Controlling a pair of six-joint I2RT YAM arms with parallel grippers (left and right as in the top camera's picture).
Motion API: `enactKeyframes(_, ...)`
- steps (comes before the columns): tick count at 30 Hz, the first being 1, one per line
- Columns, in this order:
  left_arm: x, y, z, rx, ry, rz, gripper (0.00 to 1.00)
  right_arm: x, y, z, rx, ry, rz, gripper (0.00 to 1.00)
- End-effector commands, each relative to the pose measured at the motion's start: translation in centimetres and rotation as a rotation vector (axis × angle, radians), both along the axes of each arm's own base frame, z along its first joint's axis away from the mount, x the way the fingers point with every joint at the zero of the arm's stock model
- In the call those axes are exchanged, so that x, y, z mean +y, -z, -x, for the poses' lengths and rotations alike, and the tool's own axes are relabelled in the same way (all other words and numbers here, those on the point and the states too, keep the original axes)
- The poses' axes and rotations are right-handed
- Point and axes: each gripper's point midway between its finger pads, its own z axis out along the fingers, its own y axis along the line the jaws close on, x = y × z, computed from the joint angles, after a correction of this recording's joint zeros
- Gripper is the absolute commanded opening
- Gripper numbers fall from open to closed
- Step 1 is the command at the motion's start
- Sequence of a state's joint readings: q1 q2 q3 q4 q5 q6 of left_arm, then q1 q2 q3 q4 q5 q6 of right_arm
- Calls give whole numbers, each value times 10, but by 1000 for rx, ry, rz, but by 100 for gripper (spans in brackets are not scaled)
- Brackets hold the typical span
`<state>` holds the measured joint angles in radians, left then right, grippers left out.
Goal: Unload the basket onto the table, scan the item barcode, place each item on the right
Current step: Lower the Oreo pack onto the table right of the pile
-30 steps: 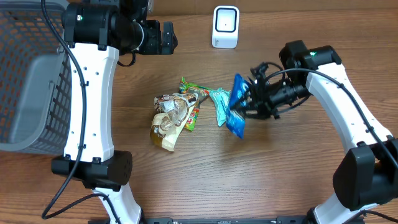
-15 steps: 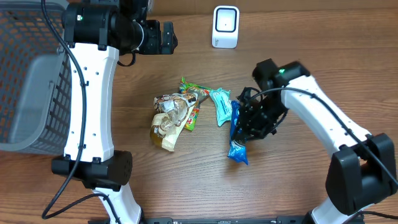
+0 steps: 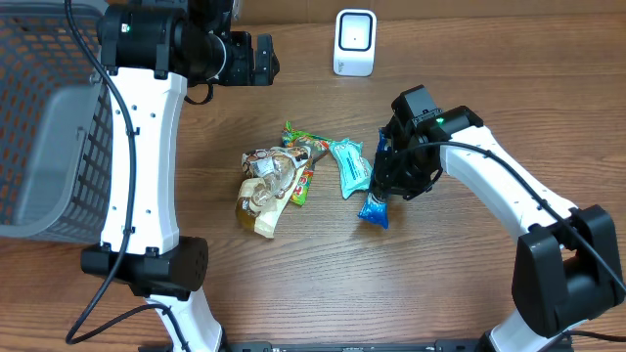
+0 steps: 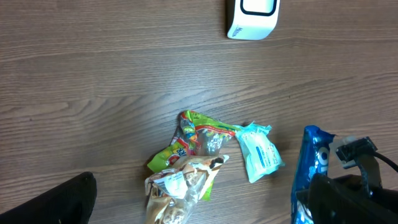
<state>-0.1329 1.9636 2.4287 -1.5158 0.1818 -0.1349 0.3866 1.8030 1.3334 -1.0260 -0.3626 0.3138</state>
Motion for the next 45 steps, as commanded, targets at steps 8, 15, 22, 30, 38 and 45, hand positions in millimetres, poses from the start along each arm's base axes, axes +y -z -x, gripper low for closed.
enactKeyframes(8, 2, -6, 1, -21, 0, -9, 100, -13, 0, -6, 8, 142, 75, 38)
enactKeyframes(15, 2, -6, 1, -21, 0, -9, 100, -20, 5, 1, 33, 184, 147, 38)
enactKeyframes(22, 2, -6, 1, -21, 0, -9, 100, -23, 27, 28, 153, 301, 184, 38)
enactKeyframes(30, 2, -6, 0, -21, 0, -9, 100, -11, 35, 34, 201, 336, 110, 38)
enactKeyframes(38, 2, -6, 1, -21, 0, -9, 100, -6, 35, 32, 198, 355, 96, 29)
enactKeyframes(45, 2, -6, 1, -21, 0, -9, 100, 5, 45, 41, 197, 372, 113, 27)
